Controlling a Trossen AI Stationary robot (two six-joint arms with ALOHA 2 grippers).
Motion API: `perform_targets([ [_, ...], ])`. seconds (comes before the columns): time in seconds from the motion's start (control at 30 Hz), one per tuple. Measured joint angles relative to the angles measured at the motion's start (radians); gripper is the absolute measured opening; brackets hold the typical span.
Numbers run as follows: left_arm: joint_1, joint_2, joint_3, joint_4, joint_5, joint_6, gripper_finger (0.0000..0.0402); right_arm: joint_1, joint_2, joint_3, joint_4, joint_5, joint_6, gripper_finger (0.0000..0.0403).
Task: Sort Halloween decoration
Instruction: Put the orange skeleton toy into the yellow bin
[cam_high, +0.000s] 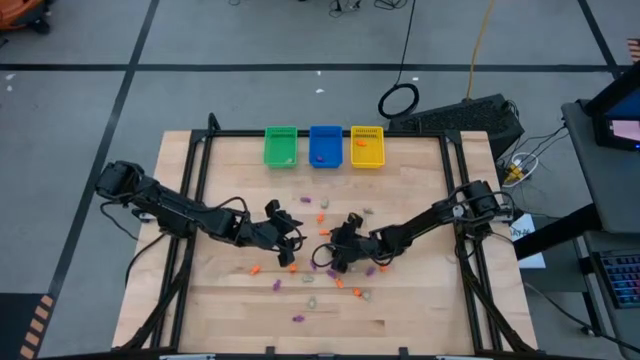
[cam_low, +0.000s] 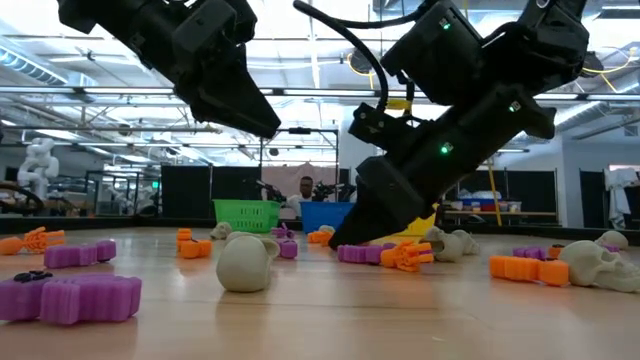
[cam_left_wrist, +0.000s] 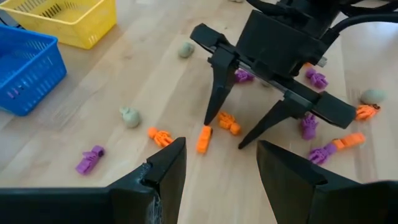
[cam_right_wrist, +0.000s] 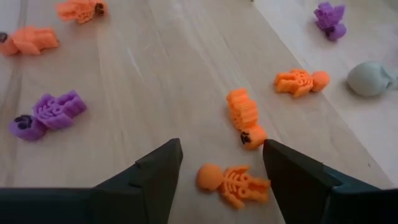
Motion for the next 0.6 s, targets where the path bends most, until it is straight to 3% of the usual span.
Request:
perform_targets([
  [0.2,-0.007,0.000,0.000,0.002,0.000,0.000,0.0193,0.005,-0.031,-0.002,-0.027,-0.036,-0.208,0.0206],
  [0.4,-0.007,0.000,0.000,0.003,-0.001,0.000,0.0193,-0.038,-0.144,-0.007,-0.162,-0.218,-0.342,0.0206],
  [0.6,-0.007,0.000,0.000,0.004,-0.002,0.000,0.0193,-0.093,-0.182,-0.007,-0.174,-0.304,-0.431,0.0206],
])
